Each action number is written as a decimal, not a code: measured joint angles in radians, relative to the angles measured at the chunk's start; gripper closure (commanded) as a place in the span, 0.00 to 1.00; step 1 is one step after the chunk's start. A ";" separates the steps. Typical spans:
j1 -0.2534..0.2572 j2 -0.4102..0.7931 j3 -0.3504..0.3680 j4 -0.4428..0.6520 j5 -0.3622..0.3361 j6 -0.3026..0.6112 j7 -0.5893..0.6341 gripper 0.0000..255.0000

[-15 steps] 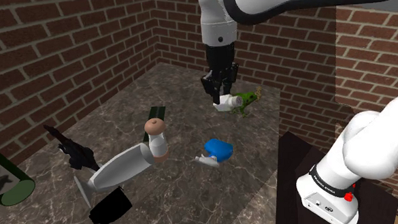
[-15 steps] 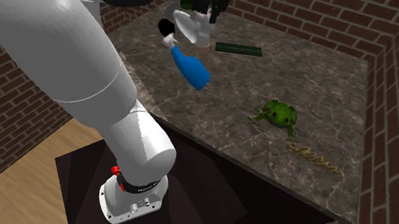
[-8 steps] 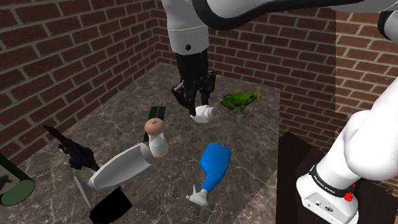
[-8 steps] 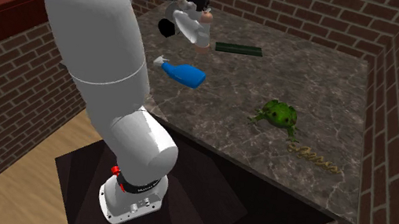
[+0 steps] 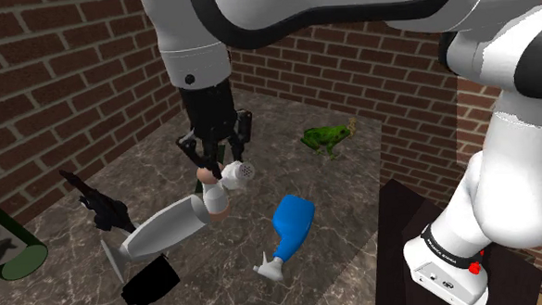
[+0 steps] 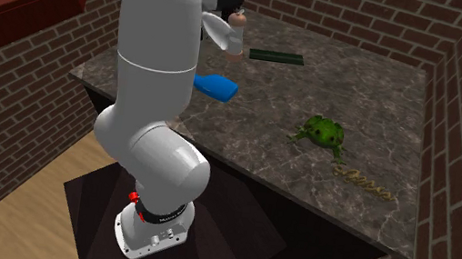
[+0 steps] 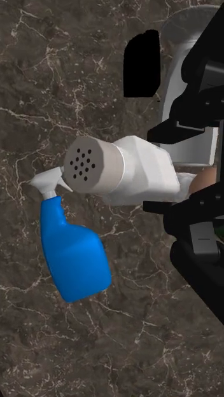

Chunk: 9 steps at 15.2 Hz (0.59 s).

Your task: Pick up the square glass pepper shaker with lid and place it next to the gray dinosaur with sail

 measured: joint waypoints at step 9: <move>0.269 0.392 -0.020 0.569 -0.160 -0.186 0.130 1.00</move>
